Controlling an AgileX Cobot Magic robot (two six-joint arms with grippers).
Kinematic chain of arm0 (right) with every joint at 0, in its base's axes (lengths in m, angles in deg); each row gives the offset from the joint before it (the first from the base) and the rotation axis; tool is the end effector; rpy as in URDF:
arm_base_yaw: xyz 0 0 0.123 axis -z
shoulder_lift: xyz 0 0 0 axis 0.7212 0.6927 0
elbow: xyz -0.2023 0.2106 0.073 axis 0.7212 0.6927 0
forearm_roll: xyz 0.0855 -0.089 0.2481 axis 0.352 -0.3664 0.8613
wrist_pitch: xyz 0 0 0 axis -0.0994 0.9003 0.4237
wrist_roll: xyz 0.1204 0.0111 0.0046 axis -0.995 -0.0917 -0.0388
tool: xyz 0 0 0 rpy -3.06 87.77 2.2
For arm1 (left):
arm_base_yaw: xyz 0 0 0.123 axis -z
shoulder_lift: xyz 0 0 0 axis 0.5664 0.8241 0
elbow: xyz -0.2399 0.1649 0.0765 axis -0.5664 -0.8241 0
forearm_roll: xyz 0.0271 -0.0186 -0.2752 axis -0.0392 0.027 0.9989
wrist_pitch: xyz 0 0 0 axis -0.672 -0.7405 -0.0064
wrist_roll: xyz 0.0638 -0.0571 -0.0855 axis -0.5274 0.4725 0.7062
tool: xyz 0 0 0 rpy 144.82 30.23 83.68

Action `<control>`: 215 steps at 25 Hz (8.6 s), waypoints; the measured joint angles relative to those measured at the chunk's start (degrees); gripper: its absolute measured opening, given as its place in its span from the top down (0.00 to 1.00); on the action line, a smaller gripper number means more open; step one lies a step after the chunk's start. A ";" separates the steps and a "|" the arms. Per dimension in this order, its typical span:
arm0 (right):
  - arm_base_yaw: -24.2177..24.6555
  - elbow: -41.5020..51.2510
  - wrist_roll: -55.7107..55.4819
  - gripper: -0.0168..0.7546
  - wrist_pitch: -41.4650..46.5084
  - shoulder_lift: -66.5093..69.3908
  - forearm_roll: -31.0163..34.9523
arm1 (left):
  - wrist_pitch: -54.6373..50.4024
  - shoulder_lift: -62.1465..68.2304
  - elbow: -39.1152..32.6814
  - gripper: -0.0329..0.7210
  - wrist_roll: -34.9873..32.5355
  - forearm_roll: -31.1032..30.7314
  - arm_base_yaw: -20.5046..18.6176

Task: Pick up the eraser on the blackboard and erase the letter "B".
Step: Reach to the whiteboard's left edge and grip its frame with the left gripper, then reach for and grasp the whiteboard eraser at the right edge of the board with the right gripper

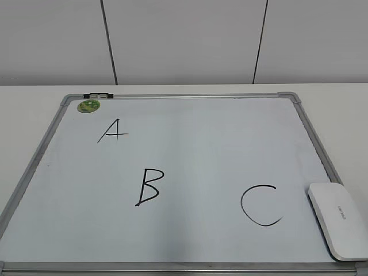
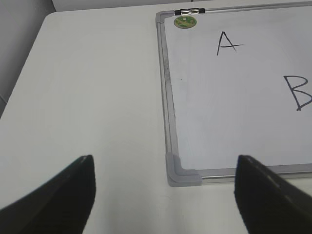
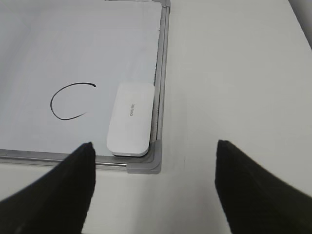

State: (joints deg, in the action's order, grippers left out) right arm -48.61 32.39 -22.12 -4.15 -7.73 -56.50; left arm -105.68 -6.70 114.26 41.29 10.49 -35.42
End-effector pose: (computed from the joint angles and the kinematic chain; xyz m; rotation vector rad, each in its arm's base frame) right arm 0.0206 0.0008 0.2685 -0.1017 2.1016 -0.0067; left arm 0.0262 -0.0047 0.2750 0.0390 2.0865 -0.0179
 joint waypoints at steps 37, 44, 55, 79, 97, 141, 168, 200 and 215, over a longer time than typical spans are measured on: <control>0.00 0.00 0.00 0.22 0.00 0.00 0.00 | 10.90 39.34 12.79 0.12 0.04 1.27 1.23; 0.00 0.00 0.00 0.22 0.00 0.00 0.00 | 13.48 59.80 19.02 0.17 0.04 1.56 1.23; 0.00 0.00 0.00 0.22 0.00 0.00 0.00 | 16.34 86.46 30.87 0.21 -2.19 1.68 1.23; 0.00 0.00 0.00 0.22 0.00 0.00 0.00 | 16.54 113.21 47.69 0.49 -4.51 2.40 1.25; 0.00 0.00 0.00 0.22 0.00 0.00 0.00 | 14.29 119.28 52.34 0.54 -5.54 3.61 1.25; 0.00 0.00 0.00 0.22 0.00 0.00 0.00 | 13.08 119.28 52.43 0.62 -11.89 11.18 -2.52; 0.00 0.00 0.00 0.22 0.00 0.00 -0.30 | 10.19 122.09 54.04 0.94 -11.54 12.75 -2.75; 0.26 -7.36 4.89 0.22 -7.88 49.22 6.85 | 9.87 122.09 54.13 0.94 -11.54 12.88 -2.75; -2.62 -7.49 4.27 0.22 -18.47 65.22 7.61 | 9.87 122.09 54.13 0.94 -11.54 12.88 -2.75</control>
State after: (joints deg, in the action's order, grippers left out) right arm -51.22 24.90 -17.84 -22.62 57.49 -48.89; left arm -95.80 115.38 168.38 29.75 23.37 -38.17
